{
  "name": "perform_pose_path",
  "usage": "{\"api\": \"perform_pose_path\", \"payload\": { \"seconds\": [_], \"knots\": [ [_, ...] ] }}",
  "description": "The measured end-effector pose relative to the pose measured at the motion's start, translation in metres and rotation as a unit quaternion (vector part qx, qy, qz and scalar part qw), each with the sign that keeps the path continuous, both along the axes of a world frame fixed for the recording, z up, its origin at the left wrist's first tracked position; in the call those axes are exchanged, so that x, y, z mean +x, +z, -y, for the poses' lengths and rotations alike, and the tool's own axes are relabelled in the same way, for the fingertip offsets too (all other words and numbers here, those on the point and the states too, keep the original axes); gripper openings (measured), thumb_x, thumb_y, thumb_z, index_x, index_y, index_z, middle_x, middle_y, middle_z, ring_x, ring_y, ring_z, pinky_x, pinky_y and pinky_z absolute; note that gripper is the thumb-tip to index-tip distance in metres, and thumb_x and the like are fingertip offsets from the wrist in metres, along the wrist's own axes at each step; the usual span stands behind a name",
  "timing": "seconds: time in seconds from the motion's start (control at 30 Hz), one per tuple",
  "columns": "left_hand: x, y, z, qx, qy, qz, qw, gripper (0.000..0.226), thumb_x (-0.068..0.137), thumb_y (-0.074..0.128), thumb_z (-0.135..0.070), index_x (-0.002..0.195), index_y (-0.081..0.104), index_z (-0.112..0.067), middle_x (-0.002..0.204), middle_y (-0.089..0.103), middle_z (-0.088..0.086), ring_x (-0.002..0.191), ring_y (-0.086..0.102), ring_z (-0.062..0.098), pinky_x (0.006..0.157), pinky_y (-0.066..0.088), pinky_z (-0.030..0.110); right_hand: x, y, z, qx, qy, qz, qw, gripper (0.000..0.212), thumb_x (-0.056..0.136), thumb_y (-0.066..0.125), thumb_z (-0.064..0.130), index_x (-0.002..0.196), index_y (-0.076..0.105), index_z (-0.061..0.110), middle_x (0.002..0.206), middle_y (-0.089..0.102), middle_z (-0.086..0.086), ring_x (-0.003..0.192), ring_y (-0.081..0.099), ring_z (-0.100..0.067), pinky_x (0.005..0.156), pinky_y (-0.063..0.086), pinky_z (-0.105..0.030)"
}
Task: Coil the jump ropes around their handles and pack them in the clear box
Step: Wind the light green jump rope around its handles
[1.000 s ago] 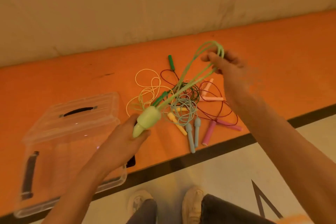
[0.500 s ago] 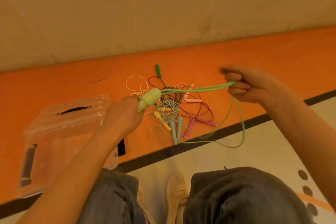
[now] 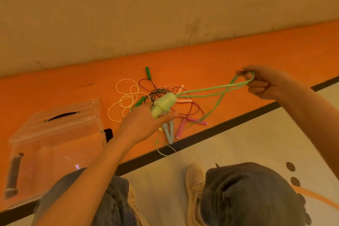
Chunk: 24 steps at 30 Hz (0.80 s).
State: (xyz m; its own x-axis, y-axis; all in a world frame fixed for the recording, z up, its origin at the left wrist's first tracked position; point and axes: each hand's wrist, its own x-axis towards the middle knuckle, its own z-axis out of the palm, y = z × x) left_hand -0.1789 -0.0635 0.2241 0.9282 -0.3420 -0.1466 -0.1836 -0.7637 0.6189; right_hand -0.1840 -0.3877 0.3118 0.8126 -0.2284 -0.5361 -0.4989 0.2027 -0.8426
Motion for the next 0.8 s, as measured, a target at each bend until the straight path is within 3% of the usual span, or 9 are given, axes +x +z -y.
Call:
{"api": "perform_pose_path", "payload": {
  "seconds": [0.1, 0.2, 0.27, 0.37, 0.47, 0.53, 0.57, 0.63, 0.8],
  "knots": [
    [0.000, 0.004, -0.001, -0.055, 0.016, -0.025, 0.998, 0.078, 0.055, 0.031, -0.095, 0.082, 0.057, -0.026, 0.074, 0.058, -0.001, 0.069, 0.054, 0.020, 0.059, 0.037, 0.033, -0.006, -0.025, 0.008, 0.057, -0.021, -0.029, 0.998, 0.024, 0.100, 0.034, 0.019, 0.087, 0.052, 0.010, 0.038, 0.042, 0.009, 0.019, 0.022, -0.007, 0.025, 0.015, -0.013],
    [-0.006, 0.006, 0.000, -0.019, -0.005, -0.015, 1.000, 0.071, 0.066, 0.029, -0.094, 0.084, 0.053, -0.030, 0.073, 0.056, -0.004, 0.068, 0.052, 0.018, 0.059, 0.036, 0.032, -0.001, -0.032, 0.009, -0.027, -0.224, 0.081, 0.971, 0.019, 0.100, 0.039, 0.014, 0.083, 0.048, 0.018, 0.066, 0.057, 0.006, 0.032, 0.038, -0.001, 0.035, 0.032, -0.011],
    [-0.009, 0.006, 0.006, -0.024, -0.020, -0.022, 0.999, 0.066, 0.067, 0.028, -0.086, 0.091, 0.053, -0.030, 0.072, 0.055, -0.006, 0.066, 0.052, 0.013, 0.057, 0.034, 0.031, 0.003, -0.022, 0.009, -0.202, -0.338, 0.227, 0.891, 0.007, 0.095, 0.052, 0.020, 0.090, 0.057, 0.021, 0.089, 0.058, 0.002, 0.063, 0.054, 0.002, 0.057, 0.045, -0.011],
    [-0.004, 0.006, 0.011, -0.060, -0.004, -0.020, 0.998, 0.073, 0.068, 0.028, -0.090, 0.091, 0.056, -0.026, 0.071, 0.055, -0.003, 0.063, 0.052, 0.013, 0.056, 0.032, 0.032, 0.000, 0.002, 0.004, -0.525, -0.300, 0.405, 0.686, 0.022, 0.090, 0.058, 0.028, 0.101, 0.066, 0.011, 0.121, 0.054, 0.000, 0.114, 0.048, 0.000, 0.095, 0.043, -0.026],
    [0.004, 0.000, 0.006, -0.044, 0.023, -0.007, 0.999, 0.070, 0.068, 0.029, -0.091, 0.086, 0.053, -0.028, 0.075, 0.055, -0.003, 0.069, 0.053, 0.019, 0.059, 0.035, 0.033, -0.003, -0.006, -0.003, -0.741, -0.106, 0.275, 0.604, 0.022, 0.094, 0.051, 0.030, 0.108, 0.065, 0.020, 0.141, 0.046, 0.004, 0.137, 0.035, -0.022, 0.118, 0.013, -0.047],
    [0.006, -0.003, 0.001, -0.024, 0.032, -0.009, 0.999, 0.070, 0.069, 0.034, -0.089, 0.091, 0.052, -0.026, 0.078, 0.055, -0.003, 0.070, 0.052, 0.020, 0.059, 0.035, 0.033, -0.008, -0.035, -0.007, -0.692, -0.002, 0.173, 0.701, 0.025, 0.096, 0.049, 0.030, 0.103, 0.067, 0.013, 0.114, 0.066, -0.012, 0.101, 0.058, -0.029, 0.104, 0.034, -0.042],
    [0.006, -0.006, 0.000, -0.019, 0.037, -0.011, 0.999, 0.070, 0.069, 0.036, -0.089, 0.094, 0.052, -0.025, 0.079, 0.055, -0.003, 0.071, 0.051, 0.020, 0.058, 0.034, 0.032, -0.013, -0.048, -0.012, -0.614, 0.013, 0.137, 0.777, 0.029, 0.098, 0.048, 0.030, 0.097, 0.069, 0.010, 0.095, 0.069, -0.018, 0.074, 0.058, -0.025, 0.082, 0.043, -0.032],
    [0.007, -0.010, 0.000, -0.004, 0.041, -0.012, 0.999, 0.066, 0.072, 0.043, -0.085, 0.099, 0.051, -0.025, 0.083, 0.055, -0.003, 0.074, 0.052, 0.021, 0.056, 0.032, 0.031, -0.022, -0.074, -0.019, -0.465, -0.015, 0.060, 0.883, 0.032, 0.099, 0.048, 0.028, 0.085, 0.067, 0.006, 0.080, 0.067, -0.019, 0.055, 0.053, -0.020, 0.059, 0.043, -0.029],
    [0.008, -0.020, 0.007, 0.108, 0.029, 0.019, 0.994, 0.046, 0.090, 0.046, -0.061, 0.111, 0.051, -0.021, 0.097, 0.063, 0.005, 0.085, 0.059, 0.027, 0.059, 0.036, 0.032, -0.031, -0.098, -0.015, -0.264, -0.044, -0.128, 0.955, 0.031, 0.098, 0.053, 0.027, 0.089, 0.065, 0.000, 0.071, 0.066, -0.014, 0.048, 0.051, -0.019, 0.050, 0.048, -0.028]
  ]
}}
